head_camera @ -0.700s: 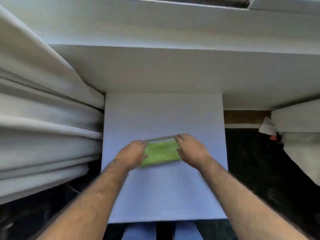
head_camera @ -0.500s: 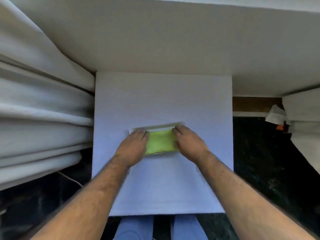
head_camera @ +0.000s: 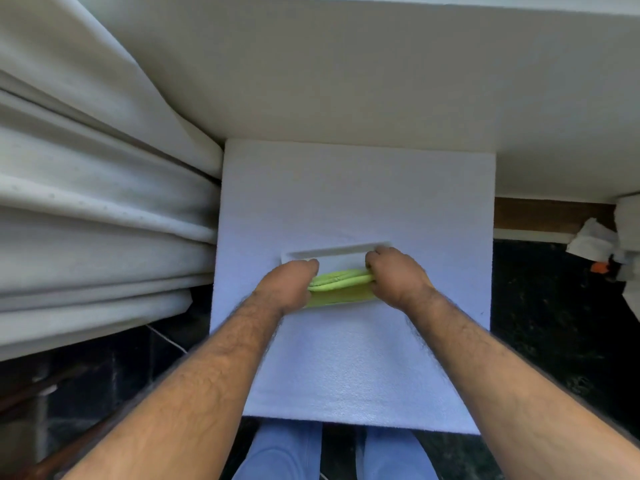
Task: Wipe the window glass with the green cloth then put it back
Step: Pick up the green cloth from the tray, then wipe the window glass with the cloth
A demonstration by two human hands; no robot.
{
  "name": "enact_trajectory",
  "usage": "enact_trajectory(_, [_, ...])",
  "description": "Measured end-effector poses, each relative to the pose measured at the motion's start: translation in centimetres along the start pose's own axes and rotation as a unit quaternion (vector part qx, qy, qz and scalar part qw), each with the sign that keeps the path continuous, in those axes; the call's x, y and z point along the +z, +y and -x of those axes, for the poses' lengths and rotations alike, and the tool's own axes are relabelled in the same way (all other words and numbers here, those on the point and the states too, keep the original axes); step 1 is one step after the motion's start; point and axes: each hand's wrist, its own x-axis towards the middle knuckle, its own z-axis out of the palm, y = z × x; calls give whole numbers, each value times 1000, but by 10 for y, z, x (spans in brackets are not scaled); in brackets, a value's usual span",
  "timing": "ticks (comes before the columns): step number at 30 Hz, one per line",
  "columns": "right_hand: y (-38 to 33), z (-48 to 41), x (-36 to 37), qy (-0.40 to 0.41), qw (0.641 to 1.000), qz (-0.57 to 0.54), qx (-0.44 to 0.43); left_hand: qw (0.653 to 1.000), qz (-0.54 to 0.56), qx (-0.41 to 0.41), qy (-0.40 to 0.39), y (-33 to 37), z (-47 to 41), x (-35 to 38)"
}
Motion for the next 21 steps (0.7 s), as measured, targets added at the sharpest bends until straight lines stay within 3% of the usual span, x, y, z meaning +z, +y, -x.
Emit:
enact_trajectory(5, [-7,36,-55,-10,999,-50,1,998,46,-39,36,13,47,-42])
enact_trajectory(8, [-12,61,-105,1,999,-25,-28,995,55,-49,63,27,76,-86])
enact_trajectory(14, [-25,117,-226,97,994,14,-48,985,75,-4,155,51,139,-191])
enact_trajectory(21, [-44,206,-365,179,982,17,-52,948,187,25,256,84,224,-327])
